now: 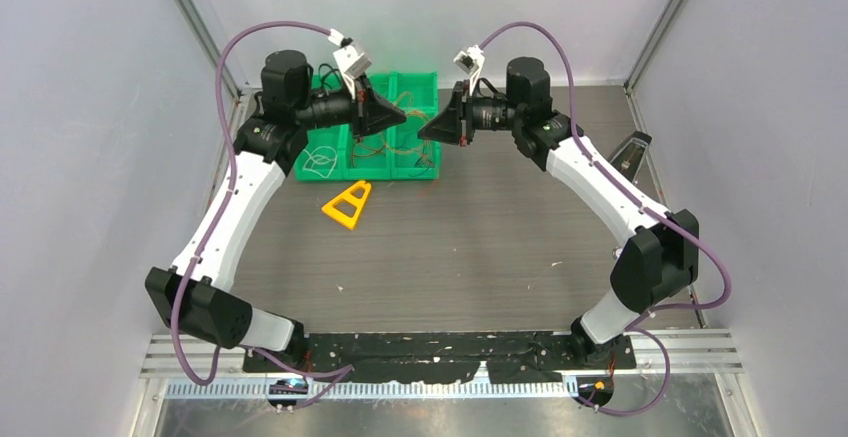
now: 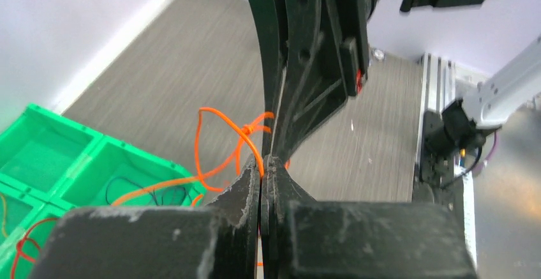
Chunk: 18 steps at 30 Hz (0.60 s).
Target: Untangle the cables
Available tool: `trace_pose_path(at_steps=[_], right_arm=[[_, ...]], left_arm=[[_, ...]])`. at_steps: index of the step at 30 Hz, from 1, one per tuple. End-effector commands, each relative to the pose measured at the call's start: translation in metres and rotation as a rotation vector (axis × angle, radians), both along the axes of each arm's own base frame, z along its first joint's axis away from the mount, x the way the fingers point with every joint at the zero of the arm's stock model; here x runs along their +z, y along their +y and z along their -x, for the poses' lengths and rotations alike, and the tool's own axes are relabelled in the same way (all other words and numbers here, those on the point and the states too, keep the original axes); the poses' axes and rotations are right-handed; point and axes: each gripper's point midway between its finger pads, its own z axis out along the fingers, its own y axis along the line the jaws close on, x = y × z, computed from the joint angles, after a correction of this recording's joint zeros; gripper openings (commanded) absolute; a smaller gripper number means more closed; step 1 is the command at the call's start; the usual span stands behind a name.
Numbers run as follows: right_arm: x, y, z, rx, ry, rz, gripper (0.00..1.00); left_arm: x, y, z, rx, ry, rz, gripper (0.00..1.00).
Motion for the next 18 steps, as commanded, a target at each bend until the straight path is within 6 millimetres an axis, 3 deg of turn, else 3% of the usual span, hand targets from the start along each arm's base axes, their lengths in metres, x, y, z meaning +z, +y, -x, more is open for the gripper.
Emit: trace_pose_path(at_steps=[1, 6, 9, 12, 18], right_arm=[[0.07, -0.007, 0.012, 0.002, -0.129, -0.128, 0.05], [0.091, -0.007, 0.014, -0.016, -0.096, -0.211, 0.06], [0.098, -0.005, 0.011, -0.03, -0.074, -0.245, 0.06], [0.103, -0.002, 0.013, -0.025, -0.047, -0.275, 0.06], [0.101, 0.002, 0.018, -0.021, 0.003, -0.301, 0.06]], left_arm=[[-0.012, 0.0, 0.02, -0.105, -0.079, -0.08, 0.03], [-0.018, -0.015, 0.041, -0.209, -0.103, -0.111, 0.24], [-0.022, -0.022, 0.04, -0.198, -0.091, -0.11, 0.41], [-0.02, -0.024, 0.028, -0.134, -0.095, -0.088, 0.47], [-0.01, -0.03, 0.01, -0.044, -0.083, -0.033, 0.49]])
